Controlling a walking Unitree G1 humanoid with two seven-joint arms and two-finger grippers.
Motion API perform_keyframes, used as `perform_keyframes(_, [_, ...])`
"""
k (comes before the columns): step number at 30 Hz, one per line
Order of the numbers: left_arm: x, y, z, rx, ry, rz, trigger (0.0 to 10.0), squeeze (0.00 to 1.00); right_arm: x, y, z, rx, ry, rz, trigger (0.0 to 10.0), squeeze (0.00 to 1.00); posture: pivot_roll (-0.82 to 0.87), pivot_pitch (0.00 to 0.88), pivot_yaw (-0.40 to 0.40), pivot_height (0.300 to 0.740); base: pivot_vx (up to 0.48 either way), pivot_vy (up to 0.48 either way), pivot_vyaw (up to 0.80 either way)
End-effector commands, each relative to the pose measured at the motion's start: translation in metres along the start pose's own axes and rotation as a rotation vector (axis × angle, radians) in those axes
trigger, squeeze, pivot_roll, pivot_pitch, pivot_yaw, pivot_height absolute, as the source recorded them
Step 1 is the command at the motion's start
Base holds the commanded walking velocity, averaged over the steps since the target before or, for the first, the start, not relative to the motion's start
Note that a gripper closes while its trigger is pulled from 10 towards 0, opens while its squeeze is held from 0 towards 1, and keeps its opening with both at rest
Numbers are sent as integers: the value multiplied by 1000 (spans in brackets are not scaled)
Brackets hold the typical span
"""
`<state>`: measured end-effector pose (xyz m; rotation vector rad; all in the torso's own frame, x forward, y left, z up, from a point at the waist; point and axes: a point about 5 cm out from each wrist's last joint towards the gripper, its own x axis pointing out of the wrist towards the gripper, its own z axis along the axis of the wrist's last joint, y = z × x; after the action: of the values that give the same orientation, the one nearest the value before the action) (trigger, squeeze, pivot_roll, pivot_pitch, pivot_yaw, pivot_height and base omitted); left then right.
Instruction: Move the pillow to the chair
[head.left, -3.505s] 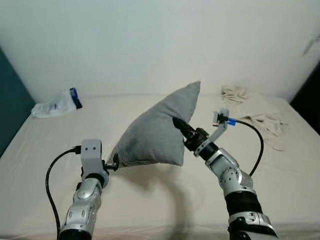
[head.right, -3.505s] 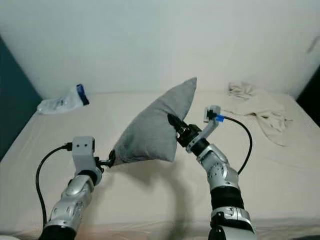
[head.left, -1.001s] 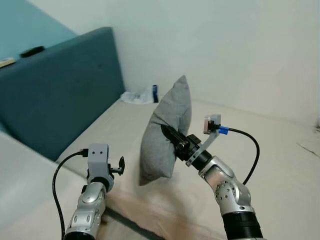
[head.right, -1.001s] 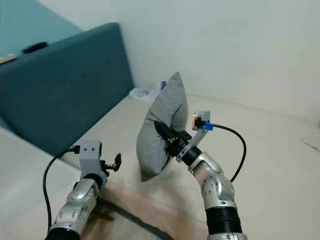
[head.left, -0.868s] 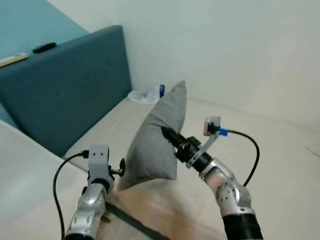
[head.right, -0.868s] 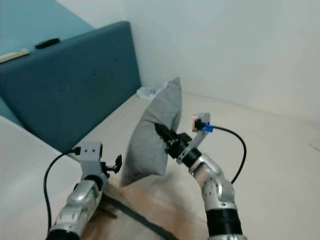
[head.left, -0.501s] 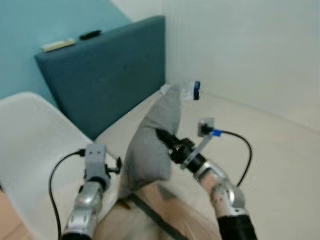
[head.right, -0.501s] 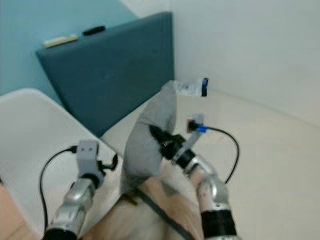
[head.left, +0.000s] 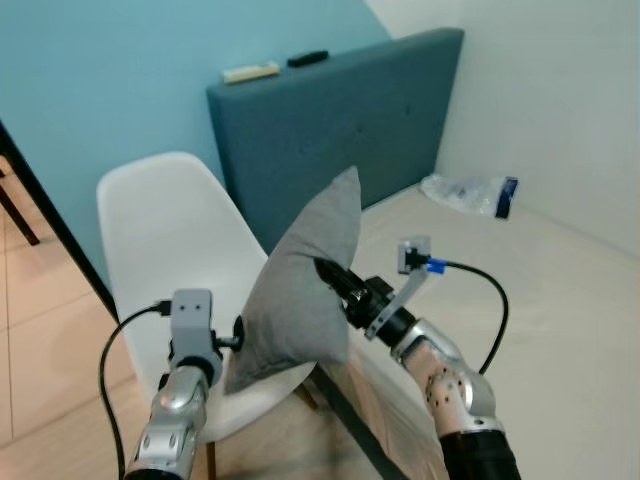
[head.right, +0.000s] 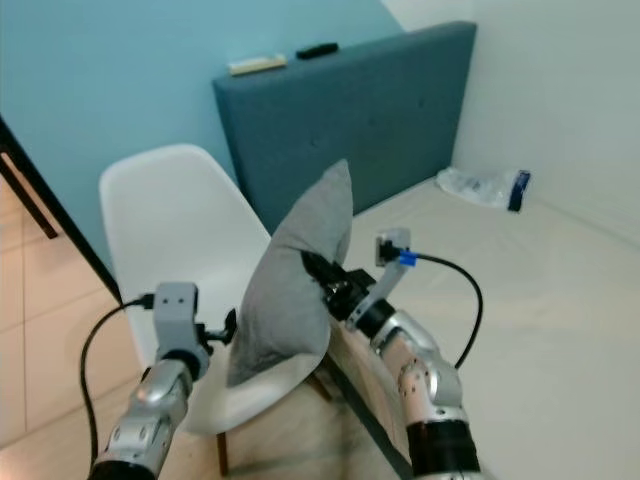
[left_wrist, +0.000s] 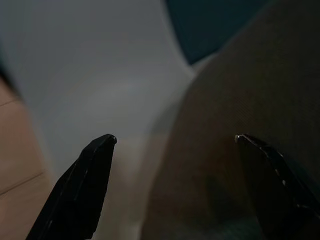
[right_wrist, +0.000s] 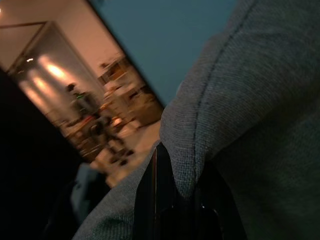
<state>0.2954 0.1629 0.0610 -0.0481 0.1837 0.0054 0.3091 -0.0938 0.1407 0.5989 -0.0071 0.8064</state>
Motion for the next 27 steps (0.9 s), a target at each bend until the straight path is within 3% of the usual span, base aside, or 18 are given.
perform_keyframes(1, [-1,-1,-3,4,15,-1,10000,0,4,4,12,-20,-53,34,10000,0,-12,11,10,740,0,0,756])
perform_keyframes(27, [-3,-3,-5,-8,25,3,10000,0,3,0,10,-20,-47,-10,10000,0,-14,22,11,740,0,0,751])
